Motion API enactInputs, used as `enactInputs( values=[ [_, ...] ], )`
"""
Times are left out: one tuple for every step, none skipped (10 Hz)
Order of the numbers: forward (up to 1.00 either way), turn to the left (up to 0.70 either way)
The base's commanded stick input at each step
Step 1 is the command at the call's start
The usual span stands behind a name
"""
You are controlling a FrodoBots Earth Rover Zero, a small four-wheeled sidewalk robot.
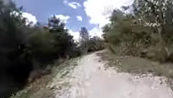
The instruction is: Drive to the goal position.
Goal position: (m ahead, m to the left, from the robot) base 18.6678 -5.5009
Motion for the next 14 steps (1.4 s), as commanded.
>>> enactInputs(
  values=[
    [0.7,0.0],
    [0.7,0.0],
    [0.7,0.0],
    [0.7,0.0],
    [0.7,0.0],
    [0.7,0.0],
    [0.7,0.0],
    [0.7,0.0],
    [0.7,0.0],
    [0.7,0.0],
    [0.7,0.0],
    [0.7,0.0],
    [0.7,0.0],
    [0.7,0.0]
  ],
)
